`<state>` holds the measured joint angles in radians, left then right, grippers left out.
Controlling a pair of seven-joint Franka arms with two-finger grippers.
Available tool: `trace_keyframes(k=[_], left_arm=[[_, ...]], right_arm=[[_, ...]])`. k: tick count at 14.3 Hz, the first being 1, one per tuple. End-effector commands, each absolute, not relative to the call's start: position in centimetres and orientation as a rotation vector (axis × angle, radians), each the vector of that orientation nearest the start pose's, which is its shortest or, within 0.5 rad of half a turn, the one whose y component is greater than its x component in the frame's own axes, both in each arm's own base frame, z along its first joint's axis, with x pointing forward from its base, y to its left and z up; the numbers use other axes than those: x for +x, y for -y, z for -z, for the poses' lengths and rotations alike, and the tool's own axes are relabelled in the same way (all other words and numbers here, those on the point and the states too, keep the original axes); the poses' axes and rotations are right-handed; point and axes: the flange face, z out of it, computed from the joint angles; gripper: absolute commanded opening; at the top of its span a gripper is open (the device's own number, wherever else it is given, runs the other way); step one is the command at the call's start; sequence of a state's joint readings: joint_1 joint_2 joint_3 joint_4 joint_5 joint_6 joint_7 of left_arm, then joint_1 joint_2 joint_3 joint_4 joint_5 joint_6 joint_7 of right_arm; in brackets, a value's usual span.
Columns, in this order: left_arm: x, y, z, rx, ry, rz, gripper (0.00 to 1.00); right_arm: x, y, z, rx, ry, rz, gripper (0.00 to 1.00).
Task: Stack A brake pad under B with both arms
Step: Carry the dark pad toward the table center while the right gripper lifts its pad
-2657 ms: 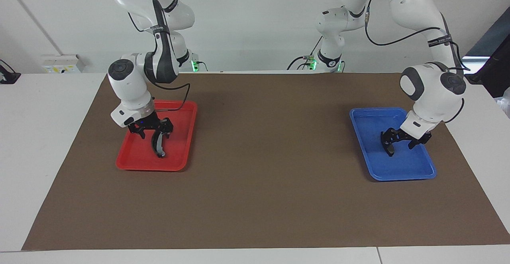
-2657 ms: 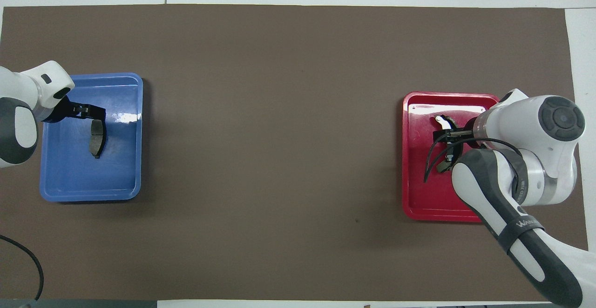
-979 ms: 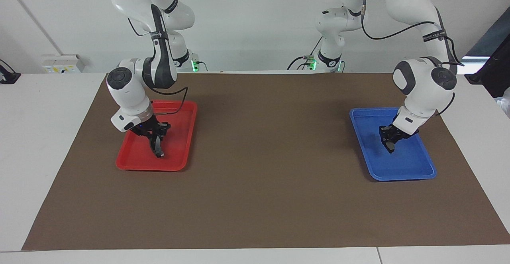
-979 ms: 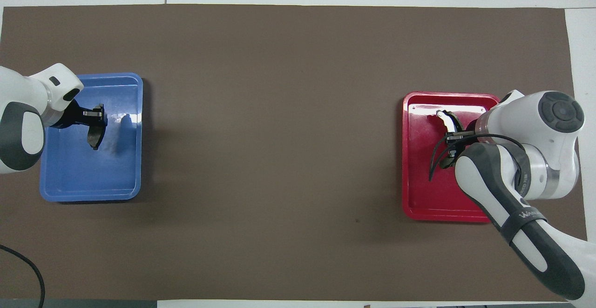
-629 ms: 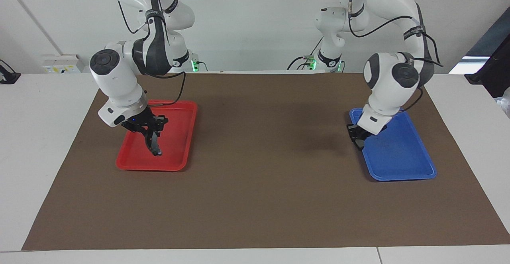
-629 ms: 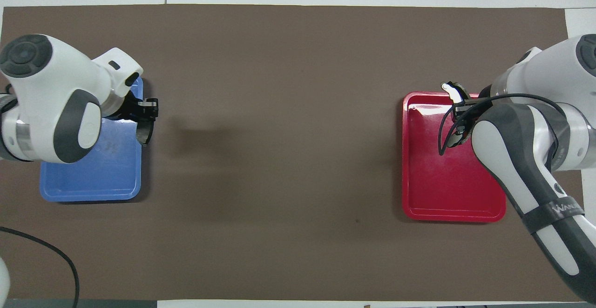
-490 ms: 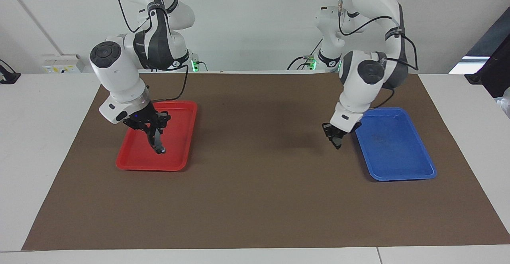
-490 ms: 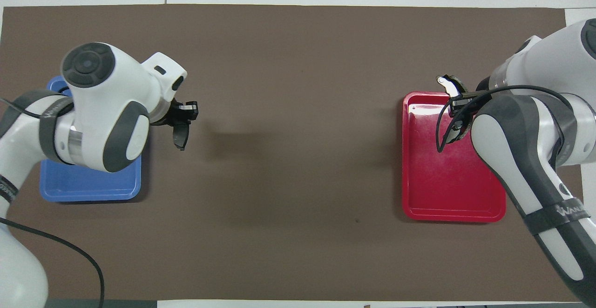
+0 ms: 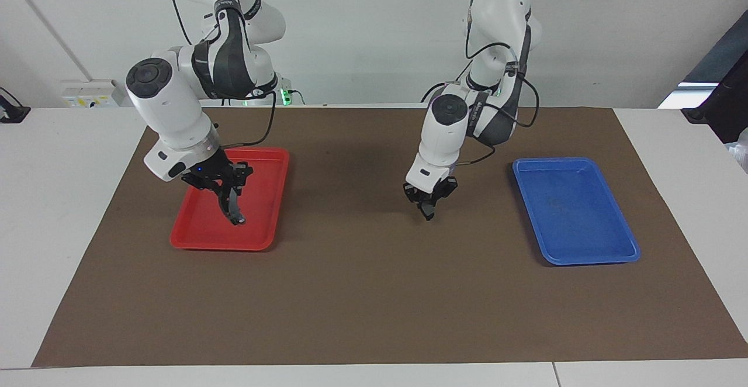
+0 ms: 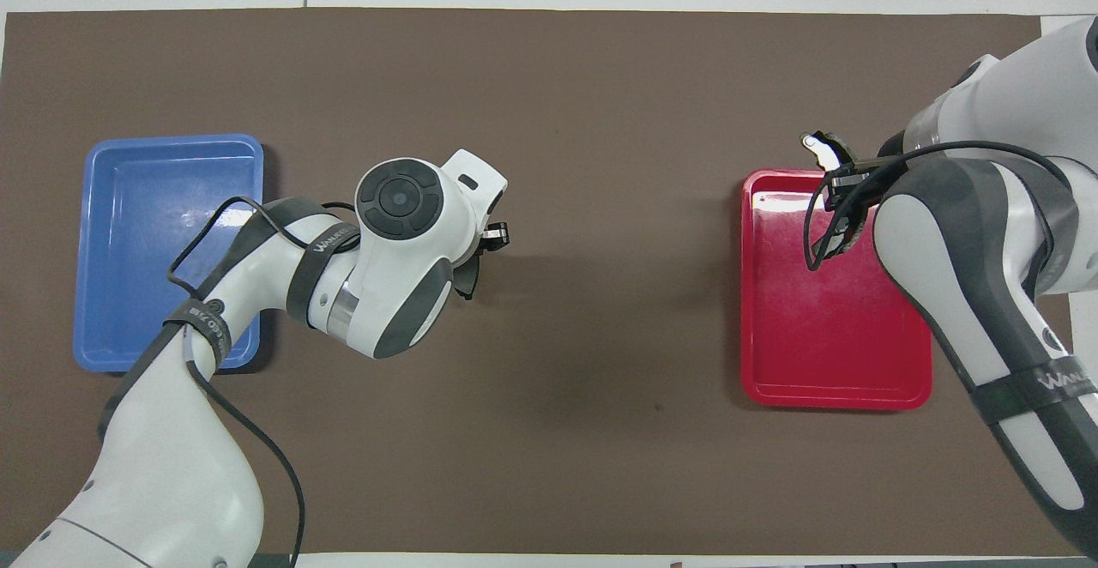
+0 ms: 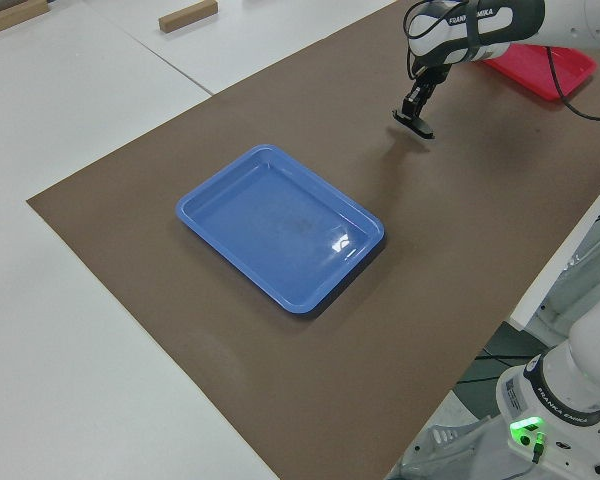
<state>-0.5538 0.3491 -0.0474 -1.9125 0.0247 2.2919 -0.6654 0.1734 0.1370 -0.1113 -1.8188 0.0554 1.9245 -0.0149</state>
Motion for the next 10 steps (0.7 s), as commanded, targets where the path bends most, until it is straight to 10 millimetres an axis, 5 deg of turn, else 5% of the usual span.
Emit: trace_keyframes(k=[1, 3, 4, 6, 10], left_arm=[[51.3, 36.6, -30.1, -3.151, 0.054, 0.070, 0.12], [51.0, 36.8, -29.7, -3.142, 0.046, 0.048, 0.19], [51.0, 36.8, -29.8, -3.145, 0.050, 0.047, 0.40], [51.0, 36.7, -29.8, -3.142, 0.057, 0.044, 1.00], [52.1, 35.0, -32.0, -3.153, 0.069, 0.080, 1.00]], right_arm=[[59.9, -4.2, -46.5, -3.089, 0.089, -0.052, 0.29], [59.9, -4.4, -46.5, -3.088, 0.094, -0.052, 0.29], [59.9, -4.5, -46.5, -3.090, 0.090, -0.050, 0.29], [60.0, -5.6, -47.0, -3.091, 0.120, -0.036, 0.29], [59.9, -10.0, -47.2, -3.101, 0.121, -0.028, 0.29]])
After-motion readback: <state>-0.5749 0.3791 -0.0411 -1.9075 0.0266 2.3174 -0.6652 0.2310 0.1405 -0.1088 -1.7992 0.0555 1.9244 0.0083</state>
